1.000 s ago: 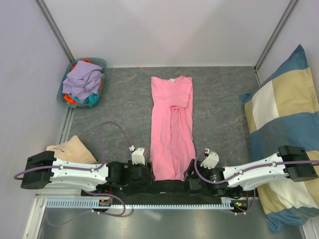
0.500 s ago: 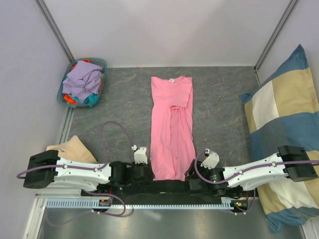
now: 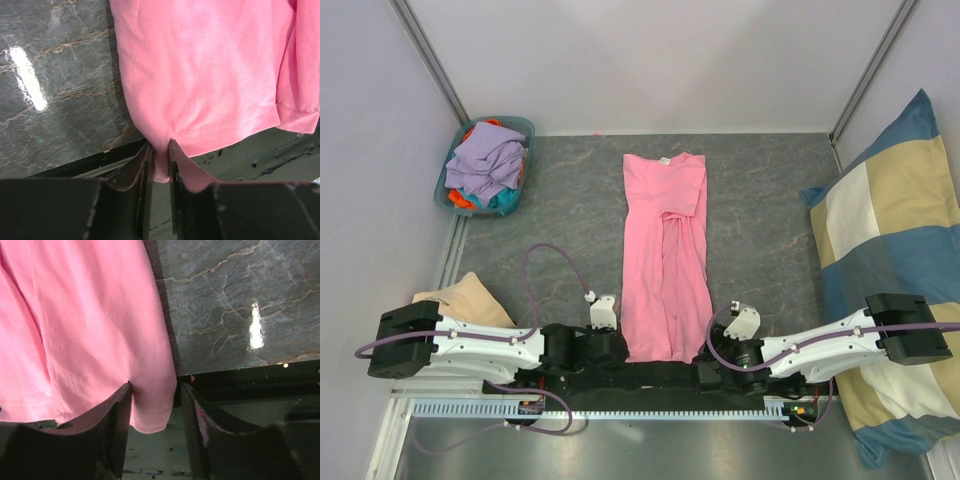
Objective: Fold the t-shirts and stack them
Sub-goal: Fold the tshirt
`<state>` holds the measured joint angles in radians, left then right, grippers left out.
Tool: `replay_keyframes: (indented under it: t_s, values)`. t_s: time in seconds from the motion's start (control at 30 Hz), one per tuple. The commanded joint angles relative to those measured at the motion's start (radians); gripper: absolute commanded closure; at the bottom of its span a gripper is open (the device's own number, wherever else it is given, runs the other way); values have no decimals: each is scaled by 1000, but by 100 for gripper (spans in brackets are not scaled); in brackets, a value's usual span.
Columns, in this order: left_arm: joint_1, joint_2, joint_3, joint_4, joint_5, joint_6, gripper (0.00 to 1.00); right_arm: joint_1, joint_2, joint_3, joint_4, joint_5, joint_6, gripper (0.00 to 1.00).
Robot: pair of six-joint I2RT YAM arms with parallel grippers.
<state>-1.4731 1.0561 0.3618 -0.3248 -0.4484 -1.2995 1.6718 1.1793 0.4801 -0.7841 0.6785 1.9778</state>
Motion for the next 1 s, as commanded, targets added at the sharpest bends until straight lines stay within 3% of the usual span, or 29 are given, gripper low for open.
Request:
replay_keyframes:
  t_s: [0.0, 0.13, 0.3, 0.43, 0.97]
  values:
    - [-4, -1, 11, 29, -53, -27, 88, 8, 17, -8, 9, 9, 56, 52]
    - [-4, 2, 8, 29, -53, -34, 97, 8, 16, -12, 17, 12, 56, 62]
    - [-6, 8, 9, 29, -56, -37, 98, 9, 14, -18, 26, 10, 58, 76]
    - [-4, 5, 9, 29, -55, -35, 98, 8, 14, -15, 31, 18, 50, 100]
    - [-3, -88, 146, -69, -128, 61, 98, 8, -17, 150, -125, 156, 10, 100]
